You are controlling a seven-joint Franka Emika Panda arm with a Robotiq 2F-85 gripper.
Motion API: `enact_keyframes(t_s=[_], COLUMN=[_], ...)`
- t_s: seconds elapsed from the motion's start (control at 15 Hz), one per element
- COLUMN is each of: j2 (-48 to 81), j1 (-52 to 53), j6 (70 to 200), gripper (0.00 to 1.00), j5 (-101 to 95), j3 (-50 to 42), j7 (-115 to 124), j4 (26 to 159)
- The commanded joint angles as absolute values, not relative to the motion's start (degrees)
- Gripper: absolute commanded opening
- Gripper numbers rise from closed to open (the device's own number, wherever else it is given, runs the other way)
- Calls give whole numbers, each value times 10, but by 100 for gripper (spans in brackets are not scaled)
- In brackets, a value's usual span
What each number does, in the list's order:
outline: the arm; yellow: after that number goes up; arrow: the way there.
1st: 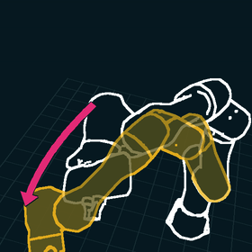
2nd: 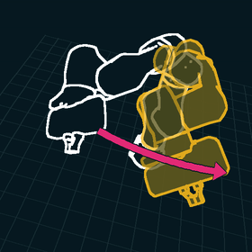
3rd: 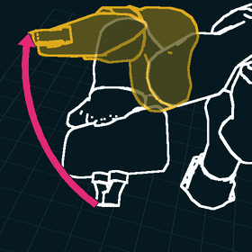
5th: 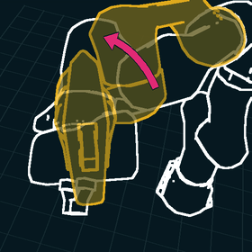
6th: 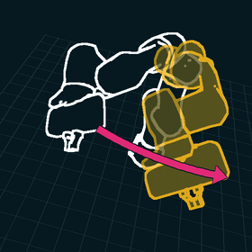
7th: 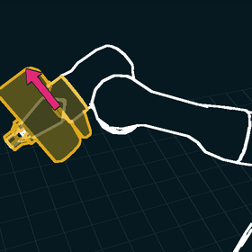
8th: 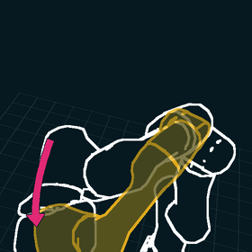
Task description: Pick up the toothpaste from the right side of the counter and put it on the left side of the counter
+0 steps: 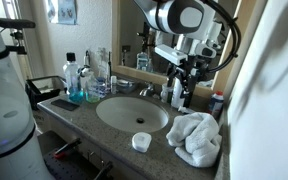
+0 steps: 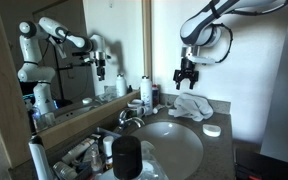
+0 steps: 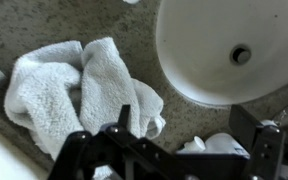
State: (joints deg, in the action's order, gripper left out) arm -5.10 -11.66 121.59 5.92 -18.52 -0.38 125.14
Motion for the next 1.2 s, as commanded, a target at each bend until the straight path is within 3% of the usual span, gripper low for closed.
enact_keyframes(t_s=[0.0, 0.6, 1.13], j2=[57, 230, 277], j1=[-131, -180, -139], j6=[1230, 1359, 1520], gripper=[100, 100, 100], j5=[166, 356, 339], j3=[-178, -148, -167], j7=[35, 153, 383], j4=[1148, 1008, 1017])
